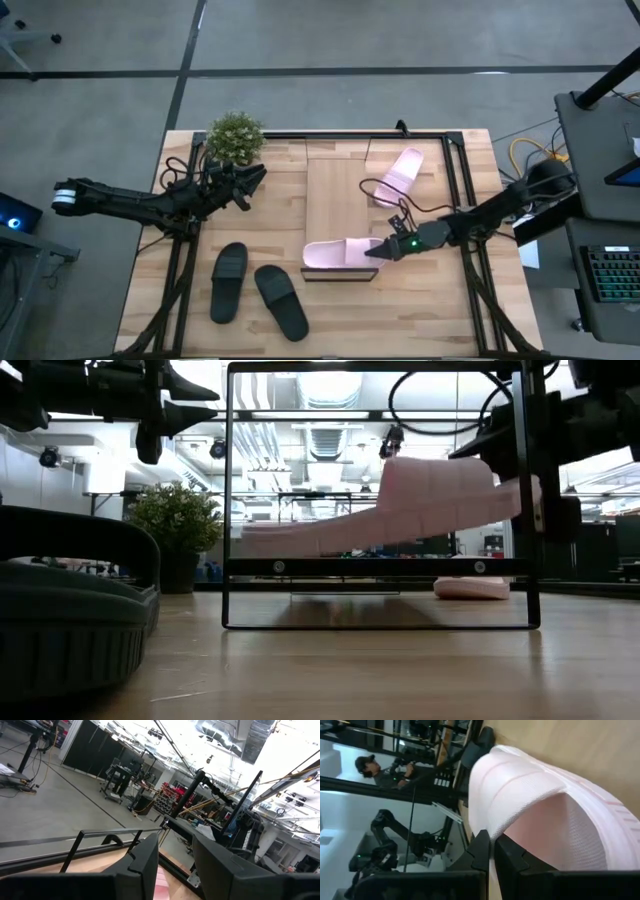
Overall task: Pick and place slides into the shelf
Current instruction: Put the bottom pink slide on the shelf
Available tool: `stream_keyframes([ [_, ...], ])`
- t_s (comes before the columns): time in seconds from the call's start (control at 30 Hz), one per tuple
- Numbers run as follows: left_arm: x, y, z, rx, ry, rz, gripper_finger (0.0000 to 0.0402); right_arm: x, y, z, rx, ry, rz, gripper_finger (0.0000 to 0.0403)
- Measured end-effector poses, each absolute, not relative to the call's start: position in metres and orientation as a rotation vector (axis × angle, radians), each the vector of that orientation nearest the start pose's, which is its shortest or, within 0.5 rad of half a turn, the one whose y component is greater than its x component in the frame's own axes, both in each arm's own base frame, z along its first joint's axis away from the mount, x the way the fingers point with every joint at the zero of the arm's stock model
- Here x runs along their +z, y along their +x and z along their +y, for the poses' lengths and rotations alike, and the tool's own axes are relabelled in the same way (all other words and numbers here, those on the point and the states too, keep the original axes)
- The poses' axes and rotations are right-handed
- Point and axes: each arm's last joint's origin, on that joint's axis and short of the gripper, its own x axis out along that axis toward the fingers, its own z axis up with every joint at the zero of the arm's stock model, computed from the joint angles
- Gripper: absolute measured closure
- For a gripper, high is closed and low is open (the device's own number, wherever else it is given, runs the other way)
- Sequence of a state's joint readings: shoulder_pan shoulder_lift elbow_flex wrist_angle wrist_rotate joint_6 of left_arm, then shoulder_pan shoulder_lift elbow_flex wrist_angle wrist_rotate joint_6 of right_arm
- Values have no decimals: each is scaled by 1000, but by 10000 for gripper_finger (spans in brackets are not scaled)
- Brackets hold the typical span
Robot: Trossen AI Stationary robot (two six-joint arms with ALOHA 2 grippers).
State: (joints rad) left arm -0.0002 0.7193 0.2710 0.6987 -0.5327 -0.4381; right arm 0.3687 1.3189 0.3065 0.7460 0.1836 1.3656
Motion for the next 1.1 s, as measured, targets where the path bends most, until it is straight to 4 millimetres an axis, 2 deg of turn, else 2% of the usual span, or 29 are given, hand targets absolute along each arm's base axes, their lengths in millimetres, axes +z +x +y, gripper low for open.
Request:
stream_keyframes([
  [0.23, 248, 158, 15, 469, -492, -357, 294, 149, 222, 81, 23, 1298, 329, 395],
  [0.7, 248, 158, 15, 469, -493, -358, 294, 134, 225, 82, -25, 1337, 384, 390],
  [0.8, 248, 158, 15, 469, -493, -358, 294, 134, 224, 82, -26, 1349, 384, 373],
  [1.1, 248, 158, 15, 469, -493, -358, 294, 133, 224, 83, -21, 1399, 423, 286],
])
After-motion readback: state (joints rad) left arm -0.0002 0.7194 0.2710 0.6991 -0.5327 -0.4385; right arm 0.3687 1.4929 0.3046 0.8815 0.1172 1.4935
